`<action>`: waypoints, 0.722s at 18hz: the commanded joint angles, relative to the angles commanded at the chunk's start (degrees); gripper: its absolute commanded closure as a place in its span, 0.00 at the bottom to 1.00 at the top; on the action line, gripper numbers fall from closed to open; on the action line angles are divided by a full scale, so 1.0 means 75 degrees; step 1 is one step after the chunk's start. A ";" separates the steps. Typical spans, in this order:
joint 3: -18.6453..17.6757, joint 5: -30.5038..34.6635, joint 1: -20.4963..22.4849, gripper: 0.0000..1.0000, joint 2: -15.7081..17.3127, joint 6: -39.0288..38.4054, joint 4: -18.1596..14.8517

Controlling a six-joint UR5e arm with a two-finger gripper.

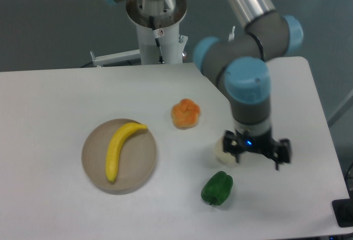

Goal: Pick up the banana from the plate
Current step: 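Move the open gripper over the yellow banana on the wooden plate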

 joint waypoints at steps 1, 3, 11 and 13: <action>-0.0163 -0.0199 -0.0141 0.00 0.0070 -0.0200 -0.0106; -0.0632 -0.0353 -0.0526 0.00 0.0316 -0.0400 -0.0096; -0.1616 -0.1045 -0.1489 0.00 0.0435 -0.1103 0.0372; -0.2038 -0.0952 -0.1583 0.00 0.0259 -0.1256 0.0956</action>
